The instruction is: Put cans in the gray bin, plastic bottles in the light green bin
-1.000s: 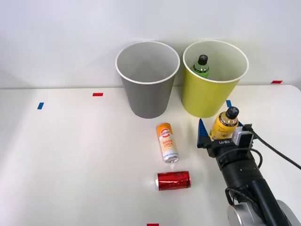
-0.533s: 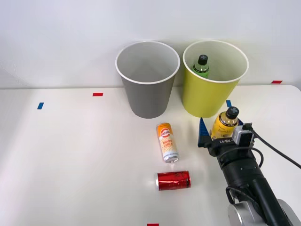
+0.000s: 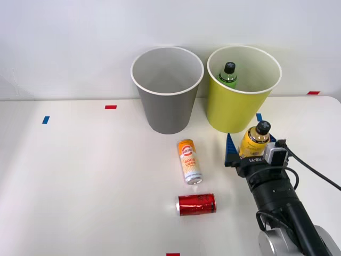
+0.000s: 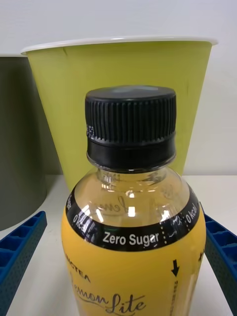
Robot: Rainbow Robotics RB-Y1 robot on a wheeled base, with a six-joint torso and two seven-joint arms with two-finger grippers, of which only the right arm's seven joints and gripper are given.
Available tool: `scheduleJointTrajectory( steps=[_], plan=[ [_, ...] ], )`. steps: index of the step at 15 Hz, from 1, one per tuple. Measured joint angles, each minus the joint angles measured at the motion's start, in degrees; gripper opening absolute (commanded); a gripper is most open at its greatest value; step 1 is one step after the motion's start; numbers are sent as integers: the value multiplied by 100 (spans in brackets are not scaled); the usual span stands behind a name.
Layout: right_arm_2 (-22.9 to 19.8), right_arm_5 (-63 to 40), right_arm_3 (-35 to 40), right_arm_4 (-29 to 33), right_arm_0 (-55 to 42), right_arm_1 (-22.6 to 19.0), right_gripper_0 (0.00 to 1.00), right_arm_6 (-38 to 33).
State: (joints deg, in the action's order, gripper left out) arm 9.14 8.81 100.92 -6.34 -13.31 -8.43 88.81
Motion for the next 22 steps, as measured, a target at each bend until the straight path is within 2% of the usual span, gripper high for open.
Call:
scheduleJointTrajectory(
  steps=[6,7,8,9,10,22],
  plan=[
    [7,-2,0,2,-36,-39,98,15],
    [3,-2,1,2,-37,-34,57,21],
    [1,-2,1,3,-37,-34,21,29],
    [0,-2,1,6,-35,-37,5,40],
    [0,-2,1,8,-37,-46,0,50],
    [-14,56,3,-41,-37,13,0,24]
  ],
)
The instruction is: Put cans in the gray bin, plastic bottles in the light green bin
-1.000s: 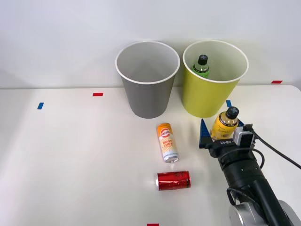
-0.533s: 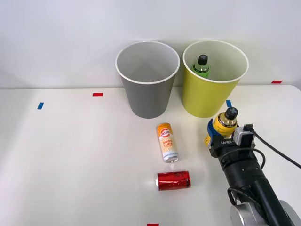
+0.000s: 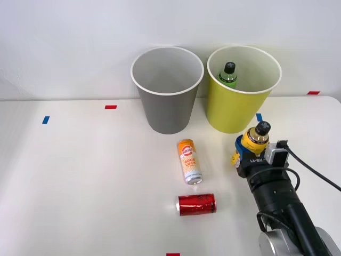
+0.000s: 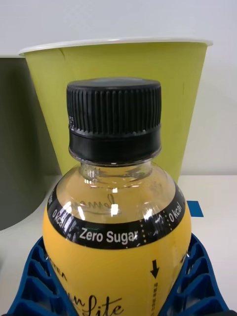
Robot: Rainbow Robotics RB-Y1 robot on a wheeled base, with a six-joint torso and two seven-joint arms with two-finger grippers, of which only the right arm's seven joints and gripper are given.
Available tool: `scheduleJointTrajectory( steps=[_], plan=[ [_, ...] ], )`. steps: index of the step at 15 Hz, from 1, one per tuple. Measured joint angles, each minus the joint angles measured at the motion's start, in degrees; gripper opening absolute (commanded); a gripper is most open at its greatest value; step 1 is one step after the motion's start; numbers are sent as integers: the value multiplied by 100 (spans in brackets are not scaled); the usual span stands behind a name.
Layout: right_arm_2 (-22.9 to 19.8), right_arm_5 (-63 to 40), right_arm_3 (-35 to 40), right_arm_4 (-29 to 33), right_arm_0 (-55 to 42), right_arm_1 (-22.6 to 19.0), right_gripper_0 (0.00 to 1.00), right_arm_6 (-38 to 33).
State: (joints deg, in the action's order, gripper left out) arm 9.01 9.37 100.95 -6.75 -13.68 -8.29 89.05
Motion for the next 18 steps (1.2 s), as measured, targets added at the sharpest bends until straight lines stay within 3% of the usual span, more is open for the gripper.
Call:
scheduleJointTrajectory(
  steps=[6,10,14,18],
  plan=[
    [5,80,4,-10,-46,63,0,-7],
    [90,829,50,-35,-481,5,0,-43],
    [337,848,1036,-153,-1058,-3,0,-173],
    [451,-437,2245,-258,-1151,174,0,-290]
  ],
)
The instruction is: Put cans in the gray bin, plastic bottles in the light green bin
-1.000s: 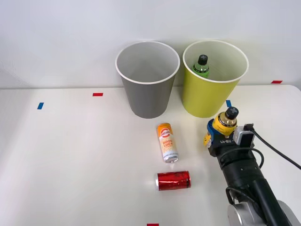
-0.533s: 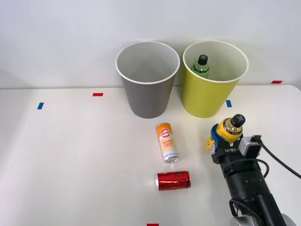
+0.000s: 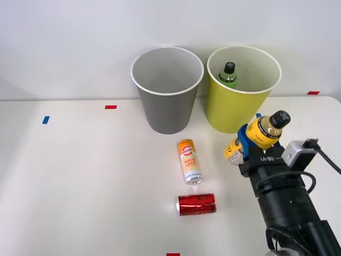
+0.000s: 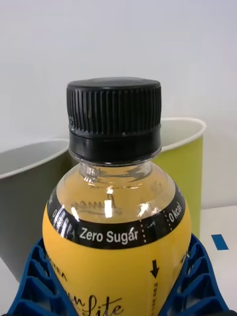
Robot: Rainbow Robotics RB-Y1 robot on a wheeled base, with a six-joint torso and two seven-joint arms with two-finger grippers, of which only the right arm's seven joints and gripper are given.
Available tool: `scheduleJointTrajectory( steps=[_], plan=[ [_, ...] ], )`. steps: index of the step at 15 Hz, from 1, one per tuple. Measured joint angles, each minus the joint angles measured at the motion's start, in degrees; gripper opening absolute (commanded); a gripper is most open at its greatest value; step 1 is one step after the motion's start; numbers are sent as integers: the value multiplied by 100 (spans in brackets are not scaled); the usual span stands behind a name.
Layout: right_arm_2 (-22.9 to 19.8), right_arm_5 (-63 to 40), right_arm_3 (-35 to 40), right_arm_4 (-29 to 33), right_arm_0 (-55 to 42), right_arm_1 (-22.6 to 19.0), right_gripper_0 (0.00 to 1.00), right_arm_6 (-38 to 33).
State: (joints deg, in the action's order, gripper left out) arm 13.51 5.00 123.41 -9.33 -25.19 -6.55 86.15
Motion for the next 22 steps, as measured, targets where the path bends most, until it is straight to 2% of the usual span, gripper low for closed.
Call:
scheduleJointTrajectory(
  steps=[6,9,13,17,22],
  plan=[
    [-195,-719,380,-99,1097,487,0,-102],
    [-332,-1572,844,-178,1402,661,0,-181],
    [-892,-2868,1189,-652,2216,748,0,-147],
    [-1524,-4006,1157,-587,3161,755,0,-65],
    [-1941,-3890,255,-571,3819,645,0,-42]
  ],
)
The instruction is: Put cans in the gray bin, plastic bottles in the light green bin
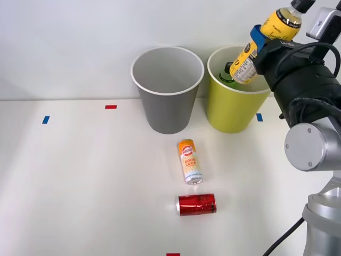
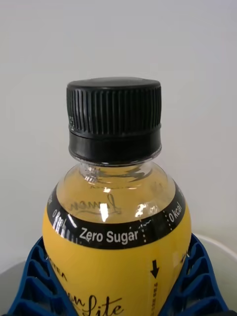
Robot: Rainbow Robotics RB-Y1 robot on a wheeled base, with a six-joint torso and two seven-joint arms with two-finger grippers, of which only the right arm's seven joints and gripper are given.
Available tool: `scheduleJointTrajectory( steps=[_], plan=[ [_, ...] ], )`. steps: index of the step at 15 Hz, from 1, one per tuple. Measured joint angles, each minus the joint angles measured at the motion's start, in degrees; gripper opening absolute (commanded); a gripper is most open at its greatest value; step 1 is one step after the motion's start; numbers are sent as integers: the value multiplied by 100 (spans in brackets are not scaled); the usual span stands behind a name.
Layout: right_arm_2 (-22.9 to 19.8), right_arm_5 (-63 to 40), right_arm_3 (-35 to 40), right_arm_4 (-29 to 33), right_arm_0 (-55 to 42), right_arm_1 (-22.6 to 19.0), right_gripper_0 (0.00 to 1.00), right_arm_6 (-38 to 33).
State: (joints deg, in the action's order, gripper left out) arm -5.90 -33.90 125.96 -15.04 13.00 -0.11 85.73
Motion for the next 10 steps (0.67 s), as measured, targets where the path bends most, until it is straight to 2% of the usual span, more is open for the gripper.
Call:
scheduleJointTrajectory(
  steps=[7,10],
  plan=[
    [-251,121,-1098,1,746,-509,0,79],
    [-246,303,-1409,1,849,-566,0,138]
  ],
)
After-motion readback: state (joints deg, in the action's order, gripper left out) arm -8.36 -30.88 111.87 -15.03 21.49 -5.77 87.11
